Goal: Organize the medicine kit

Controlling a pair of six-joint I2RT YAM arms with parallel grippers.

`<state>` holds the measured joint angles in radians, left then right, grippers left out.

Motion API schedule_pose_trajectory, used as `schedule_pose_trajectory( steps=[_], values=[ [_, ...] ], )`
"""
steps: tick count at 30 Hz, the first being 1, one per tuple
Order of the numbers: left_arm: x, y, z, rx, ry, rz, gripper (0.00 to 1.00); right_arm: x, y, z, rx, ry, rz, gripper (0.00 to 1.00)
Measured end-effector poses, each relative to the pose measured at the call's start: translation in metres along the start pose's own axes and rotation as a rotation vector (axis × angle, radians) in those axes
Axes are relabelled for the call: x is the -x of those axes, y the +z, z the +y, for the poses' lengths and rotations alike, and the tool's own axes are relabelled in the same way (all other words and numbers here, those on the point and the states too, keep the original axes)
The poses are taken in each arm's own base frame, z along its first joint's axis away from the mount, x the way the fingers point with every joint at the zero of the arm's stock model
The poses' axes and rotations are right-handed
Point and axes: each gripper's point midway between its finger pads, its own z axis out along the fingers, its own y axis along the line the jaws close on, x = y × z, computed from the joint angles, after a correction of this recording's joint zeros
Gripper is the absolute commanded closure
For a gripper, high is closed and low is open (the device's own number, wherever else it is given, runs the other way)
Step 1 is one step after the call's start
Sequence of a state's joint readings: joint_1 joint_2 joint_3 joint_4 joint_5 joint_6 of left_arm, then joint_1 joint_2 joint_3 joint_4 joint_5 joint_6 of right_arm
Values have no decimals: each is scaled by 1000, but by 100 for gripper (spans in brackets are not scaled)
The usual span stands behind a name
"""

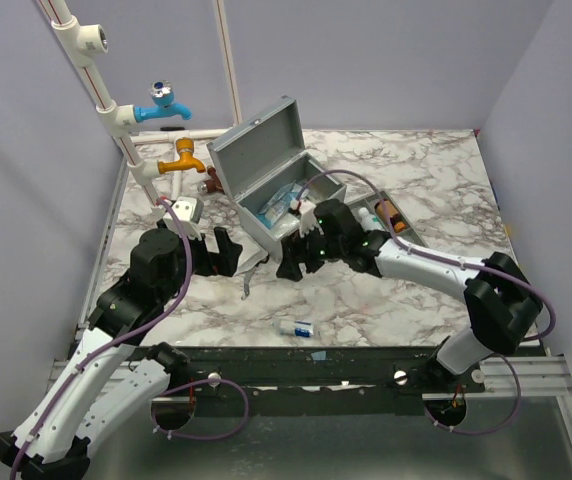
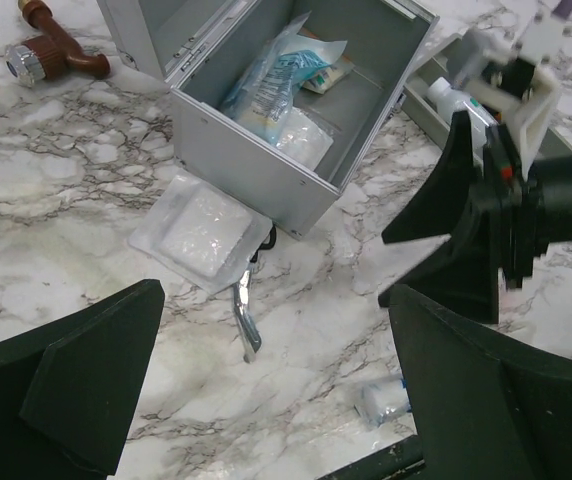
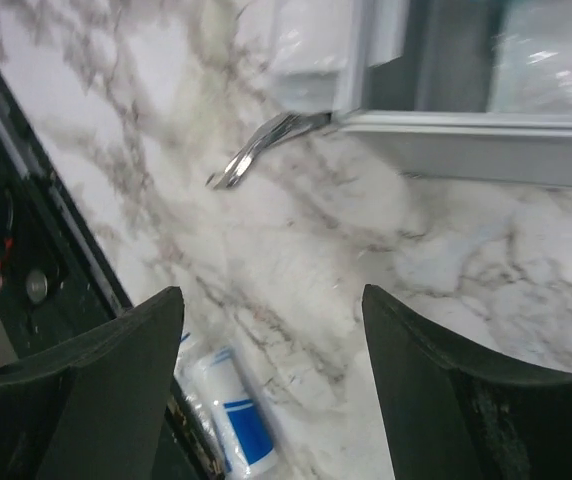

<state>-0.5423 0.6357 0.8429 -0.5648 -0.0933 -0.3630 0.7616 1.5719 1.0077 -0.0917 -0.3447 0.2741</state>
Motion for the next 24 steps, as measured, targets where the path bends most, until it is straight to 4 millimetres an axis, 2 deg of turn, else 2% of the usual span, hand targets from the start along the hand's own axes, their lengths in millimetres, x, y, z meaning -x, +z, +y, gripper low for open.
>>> schedule_pose_trajectory(
  steps=[1,2,4,8,11,15,19,24],
  values=[
    [0,0,0,3,0,-1,1,-7,3,9,17,-30,16,12],
    [0,0,1,5,0,-2,2,-15,4,16,34,-54,31,0],
    [2,-2,2,12,-1,-12,1,-36,6,27,67,-89,66,0],
    [6,-5,7,35,-4,-33,1,-68,7,27,71,-118,127,0],
    [8,-7,10,48,-6,-49,1,-76,9,28,60,-161,138,0],
    [10,-8,11,54,-6,-56,1,-86,9,46,81,-260,148,0],
    [10,-8,12,62,-6,-57,1,-105,1,60,112,-353,161,0],
    [10,-8,12,64,-7,-58,2,-115,-3,60,108,-435,171,0]
  ],
)
